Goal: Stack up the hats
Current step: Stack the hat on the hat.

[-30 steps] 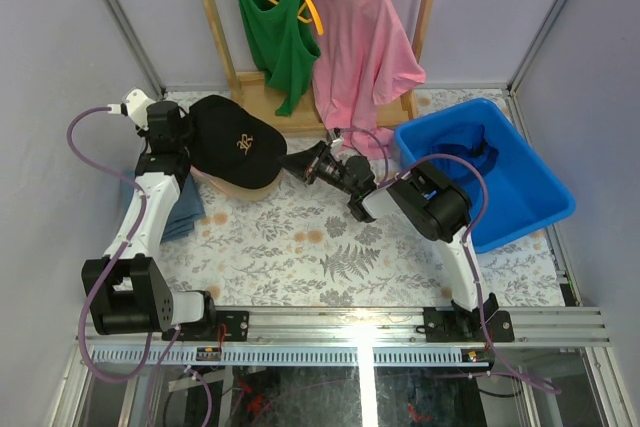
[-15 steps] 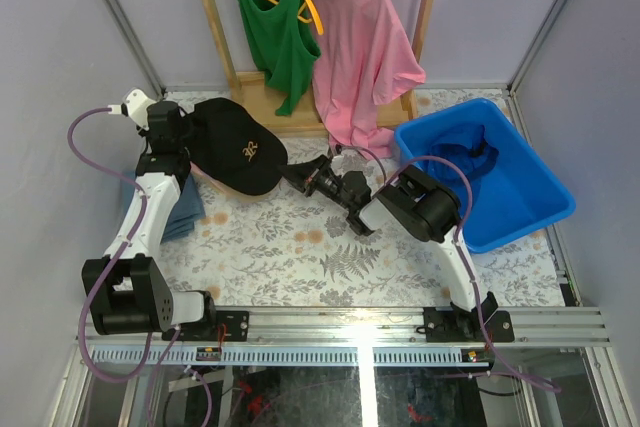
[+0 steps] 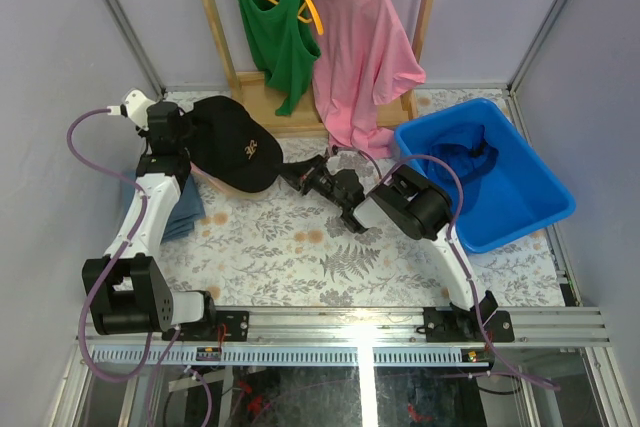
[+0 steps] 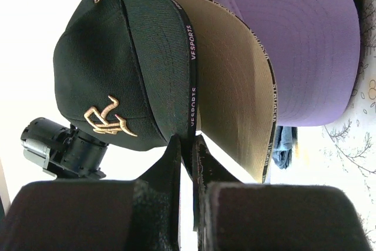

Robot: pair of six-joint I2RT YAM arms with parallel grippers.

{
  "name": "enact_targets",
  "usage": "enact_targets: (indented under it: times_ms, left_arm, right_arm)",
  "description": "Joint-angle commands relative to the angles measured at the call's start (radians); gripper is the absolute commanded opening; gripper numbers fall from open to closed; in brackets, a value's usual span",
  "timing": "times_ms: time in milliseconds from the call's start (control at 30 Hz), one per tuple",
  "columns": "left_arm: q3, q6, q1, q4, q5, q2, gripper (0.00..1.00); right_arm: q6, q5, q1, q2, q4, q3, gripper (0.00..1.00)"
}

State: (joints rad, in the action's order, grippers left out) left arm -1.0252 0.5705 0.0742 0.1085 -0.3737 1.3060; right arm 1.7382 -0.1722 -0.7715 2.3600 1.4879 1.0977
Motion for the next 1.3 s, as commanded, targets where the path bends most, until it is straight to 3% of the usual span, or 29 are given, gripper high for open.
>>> enact_targets:
  times_ms: [0, 733, 1267]
  left_arm:
    - [0.031, 0.005, -0.007, 0.008, 0.022, 0.001, 0.37]
    - [0.043, 0.033, -0.006, 0.029, 0.032, -0.01, 0.38]
    - [0.114, 0.102, -0.015, 0.043, 0.075, -0.067, 0.38]
  right_arm:
    - [-0.036, 0.083, -0.004, 0.069, -0.35, 0.021, 0.0]
    - [-0.137, 0.075, 0.015, 0.06, -0.546, 0.054, 0.0]
    - [-0.229, 0.032, 0.076, 0.067, -0.765, 0.194, 0.0]
